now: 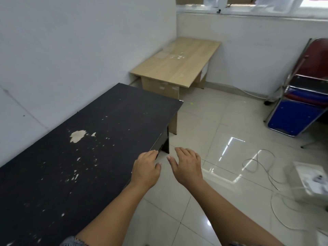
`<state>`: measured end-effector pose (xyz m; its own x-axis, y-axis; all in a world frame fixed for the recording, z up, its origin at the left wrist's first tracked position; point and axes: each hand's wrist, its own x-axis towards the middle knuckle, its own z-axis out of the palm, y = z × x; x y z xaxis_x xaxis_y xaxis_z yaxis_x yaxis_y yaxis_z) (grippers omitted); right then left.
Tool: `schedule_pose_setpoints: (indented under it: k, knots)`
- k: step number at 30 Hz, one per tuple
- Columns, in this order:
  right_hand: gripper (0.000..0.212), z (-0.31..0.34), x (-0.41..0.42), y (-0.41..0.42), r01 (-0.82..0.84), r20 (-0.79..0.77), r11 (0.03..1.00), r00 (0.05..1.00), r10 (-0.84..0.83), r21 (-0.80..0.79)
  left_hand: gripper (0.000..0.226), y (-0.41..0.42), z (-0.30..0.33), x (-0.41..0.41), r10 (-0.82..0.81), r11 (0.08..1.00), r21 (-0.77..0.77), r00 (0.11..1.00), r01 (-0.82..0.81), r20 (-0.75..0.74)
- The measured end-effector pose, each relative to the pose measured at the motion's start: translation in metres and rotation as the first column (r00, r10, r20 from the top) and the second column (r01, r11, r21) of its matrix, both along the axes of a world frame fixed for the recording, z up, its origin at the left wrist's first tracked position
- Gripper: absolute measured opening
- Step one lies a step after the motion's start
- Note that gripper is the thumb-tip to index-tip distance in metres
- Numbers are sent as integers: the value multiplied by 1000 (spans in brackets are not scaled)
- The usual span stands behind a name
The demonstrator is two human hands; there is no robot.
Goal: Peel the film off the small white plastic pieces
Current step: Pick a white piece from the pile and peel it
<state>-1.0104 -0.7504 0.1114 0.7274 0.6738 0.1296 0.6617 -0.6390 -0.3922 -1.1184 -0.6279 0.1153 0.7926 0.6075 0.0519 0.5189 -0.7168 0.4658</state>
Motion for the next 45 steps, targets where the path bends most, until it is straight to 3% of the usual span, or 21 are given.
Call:
schedule_pose_setpoints:
  k: [12, 22, 31, 45]
  knots:
    - [56, -9, 124, 46, 109, -22, 993, 994, -110, -48, 50, 51, -8, 136, -113, 990, -82, 993, 116, 41]
    - [56, -8, 223, 114, 210, -93, 977, 973, -214, -44, 51, 131, -9, 252, -187, 978, -90, 982, 187, 9]
    - [56, -22, 307, 132, 264, -147, 962, 951, -272, -67, 51, 154, -24, 337, -210, 968, -148, 977, 202, -40]
    - [53, -10, 539, 169, 228, -131, 974, 965, -228, -17, 51, 189, -8, 567, -188, 977, -110, 982, 184, -31]
